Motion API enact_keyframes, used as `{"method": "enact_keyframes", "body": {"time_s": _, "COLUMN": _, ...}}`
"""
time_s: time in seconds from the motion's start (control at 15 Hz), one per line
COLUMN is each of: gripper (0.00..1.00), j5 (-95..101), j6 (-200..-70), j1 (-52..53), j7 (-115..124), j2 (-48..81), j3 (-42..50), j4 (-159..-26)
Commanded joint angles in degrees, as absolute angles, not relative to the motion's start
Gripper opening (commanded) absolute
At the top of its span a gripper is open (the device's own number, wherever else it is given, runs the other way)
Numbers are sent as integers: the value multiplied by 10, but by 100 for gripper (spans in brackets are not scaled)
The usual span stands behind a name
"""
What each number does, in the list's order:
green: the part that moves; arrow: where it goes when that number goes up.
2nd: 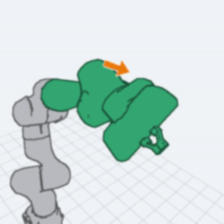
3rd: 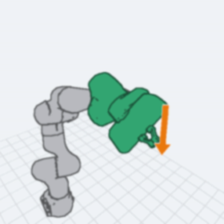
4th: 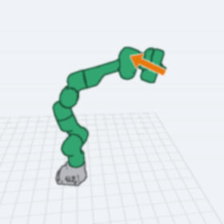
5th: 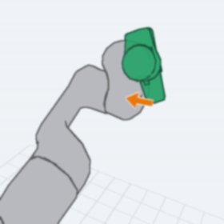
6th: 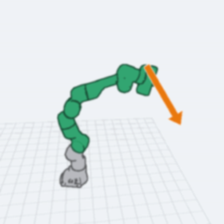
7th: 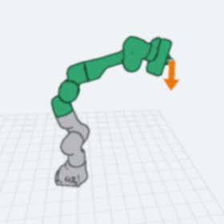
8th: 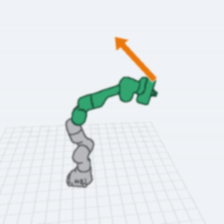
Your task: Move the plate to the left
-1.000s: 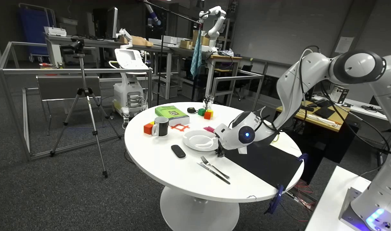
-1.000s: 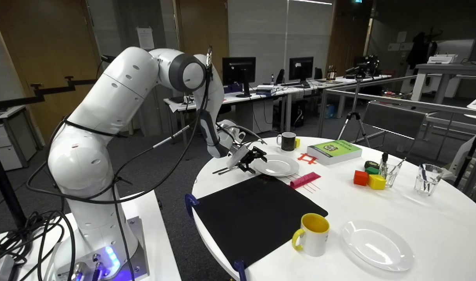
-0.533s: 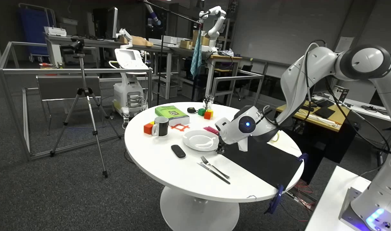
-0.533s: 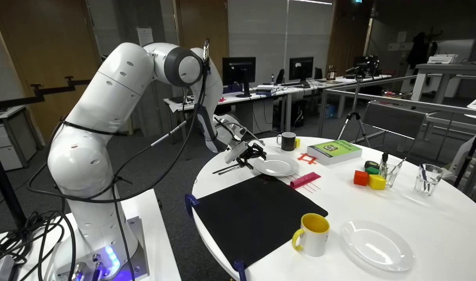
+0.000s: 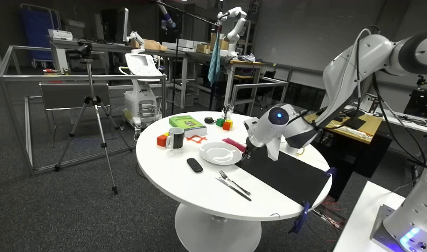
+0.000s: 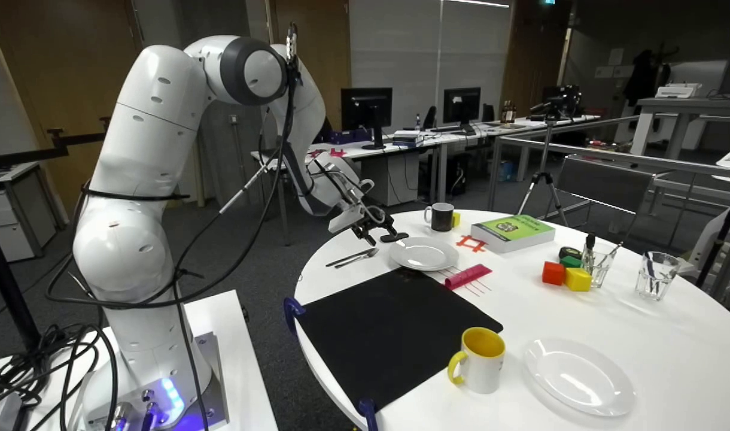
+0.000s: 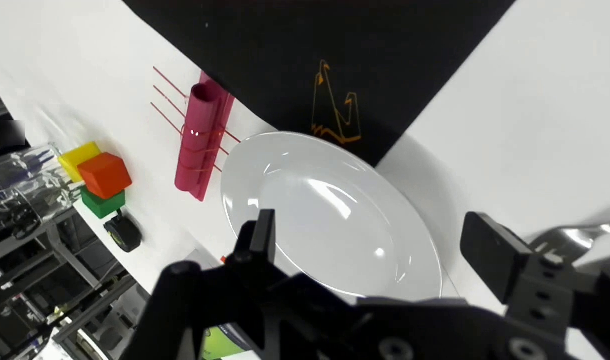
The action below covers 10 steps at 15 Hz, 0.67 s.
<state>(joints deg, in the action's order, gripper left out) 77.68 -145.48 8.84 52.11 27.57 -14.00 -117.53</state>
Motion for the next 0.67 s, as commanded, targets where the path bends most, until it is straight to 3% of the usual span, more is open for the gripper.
{"method": "enact_keyframes", "body": {"time_s": 0.0, "gripper": 100, "j5": 691, "j6": -1497, "j1": 83, "j7": 539, "j2": 179, "j3": -131, "j4": -1264}}
{"method": "enact_keyframes", "body": {"time_s": 0.6, "gripper": 100, "j5": 545, "j6": -1542, "j1": 65, "j7": 562, "j2": 42, "j3": -132, "j4": -1396}}
